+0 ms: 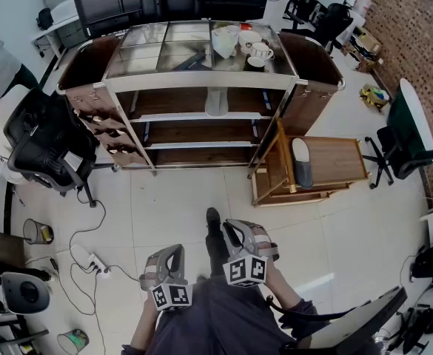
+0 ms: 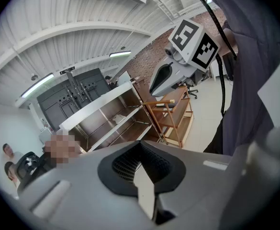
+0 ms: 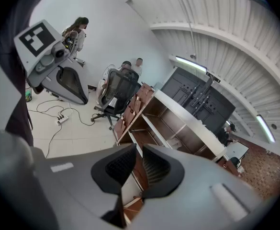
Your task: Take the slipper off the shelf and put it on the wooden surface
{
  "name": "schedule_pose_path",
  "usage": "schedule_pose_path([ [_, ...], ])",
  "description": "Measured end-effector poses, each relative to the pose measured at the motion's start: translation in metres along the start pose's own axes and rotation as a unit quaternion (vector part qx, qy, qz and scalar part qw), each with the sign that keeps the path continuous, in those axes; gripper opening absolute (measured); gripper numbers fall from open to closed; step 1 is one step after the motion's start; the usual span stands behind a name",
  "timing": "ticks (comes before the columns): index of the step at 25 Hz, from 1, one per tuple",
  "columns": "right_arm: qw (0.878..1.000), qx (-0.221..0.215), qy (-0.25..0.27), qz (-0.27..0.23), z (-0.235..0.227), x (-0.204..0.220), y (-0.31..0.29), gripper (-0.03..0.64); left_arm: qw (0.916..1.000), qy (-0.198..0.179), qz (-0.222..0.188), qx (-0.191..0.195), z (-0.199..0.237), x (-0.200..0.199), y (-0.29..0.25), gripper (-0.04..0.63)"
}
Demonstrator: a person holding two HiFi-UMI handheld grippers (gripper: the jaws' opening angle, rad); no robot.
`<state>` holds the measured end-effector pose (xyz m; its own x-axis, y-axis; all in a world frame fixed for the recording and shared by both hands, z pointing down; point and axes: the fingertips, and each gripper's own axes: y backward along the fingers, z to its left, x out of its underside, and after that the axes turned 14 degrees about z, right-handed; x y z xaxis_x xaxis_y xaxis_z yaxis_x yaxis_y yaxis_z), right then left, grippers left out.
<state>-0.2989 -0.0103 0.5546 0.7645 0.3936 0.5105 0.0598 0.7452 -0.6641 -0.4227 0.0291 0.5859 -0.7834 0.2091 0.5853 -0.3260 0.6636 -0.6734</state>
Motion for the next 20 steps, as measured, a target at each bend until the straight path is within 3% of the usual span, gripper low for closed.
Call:
schedule_pose_path([
  [6,0.997,0.024,0.065,0.026,-0.084,0.007,-0.154,0.092,0.9999,-0.004,0.01,0.001,0.072,-0.043,-0.117,0.016],
  [13,0.992,0.035,0.112,0.054,-0.198,-0.001,-0.324,0.162,0.9997,-0.02,0.015,0.004,0.173,-0.149,-0.245,0.017],
  [16,0.988,0.031,0.135,0.066,-0.229,-0.001,-0.382,0.184,0.9997,-0.02,0.01,-0.005,0.21,-0.188,-0.285,0.015],
  [20,0.982,0.015,0.167,0.083,-0.246,0.002,-0.445,0.238,0.9995,-0.029,0.014,0.001,0.236,-0.212,-0.338,0.016],
])
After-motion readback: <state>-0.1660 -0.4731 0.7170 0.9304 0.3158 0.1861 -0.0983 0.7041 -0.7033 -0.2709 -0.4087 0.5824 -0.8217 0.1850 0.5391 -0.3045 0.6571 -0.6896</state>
